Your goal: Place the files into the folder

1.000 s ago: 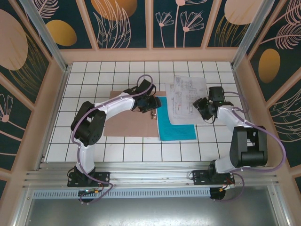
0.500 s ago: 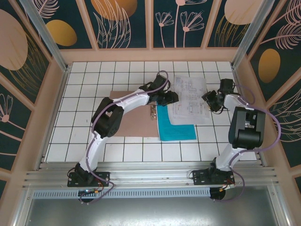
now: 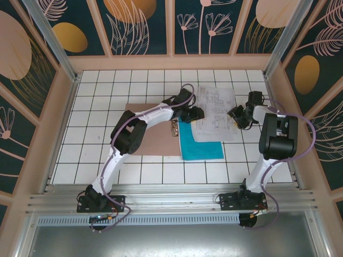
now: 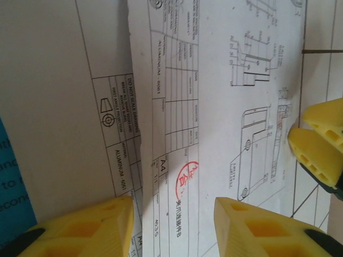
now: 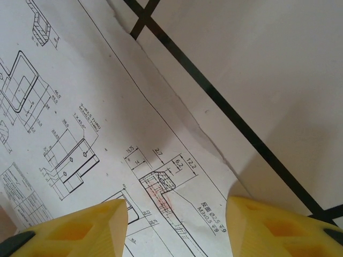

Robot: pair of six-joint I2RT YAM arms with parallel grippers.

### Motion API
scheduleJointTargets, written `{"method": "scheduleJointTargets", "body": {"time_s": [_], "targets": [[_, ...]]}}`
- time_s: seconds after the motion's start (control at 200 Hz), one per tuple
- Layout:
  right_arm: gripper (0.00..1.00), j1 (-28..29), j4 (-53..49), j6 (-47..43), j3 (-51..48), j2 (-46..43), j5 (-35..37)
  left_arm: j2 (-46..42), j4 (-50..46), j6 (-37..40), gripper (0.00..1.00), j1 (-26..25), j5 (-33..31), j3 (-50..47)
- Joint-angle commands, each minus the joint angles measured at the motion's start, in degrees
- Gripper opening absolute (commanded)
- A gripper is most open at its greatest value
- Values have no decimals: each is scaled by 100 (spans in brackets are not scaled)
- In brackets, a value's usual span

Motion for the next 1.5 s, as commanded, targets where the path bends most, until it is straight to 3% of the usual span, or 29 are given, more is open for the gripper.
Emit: {"method": "scheduleJointTargets", "body": {"time_s": [0.0, 0.21, 0.41, 0.831, 1.246, 1.496], "targets": [[53, -19, 28, -98, 61, 133, -91, 178, 34, 140, 43, -59, 120, 46], [53, 49, -5, -81, 88, 113, -80, 152, 48, 192, 30, -63, 127, 71], [53, 91, -48, -50, 86, -156, 182, -33, 74, 261, 0, -70, 67, 116], [61, 192, -300, -64, 272, -1318, 716, -1124, 94, -69, 0, -47, 221, 15], [61, 718, -533, -117, 16, -1995, 430, -2832, -87, 50, 0, 355, 372, -1932], [61, 1211, -392, -60, -333, -2186, -59, -3769, -653, 607, 0, 794, 404, -2870]]}}
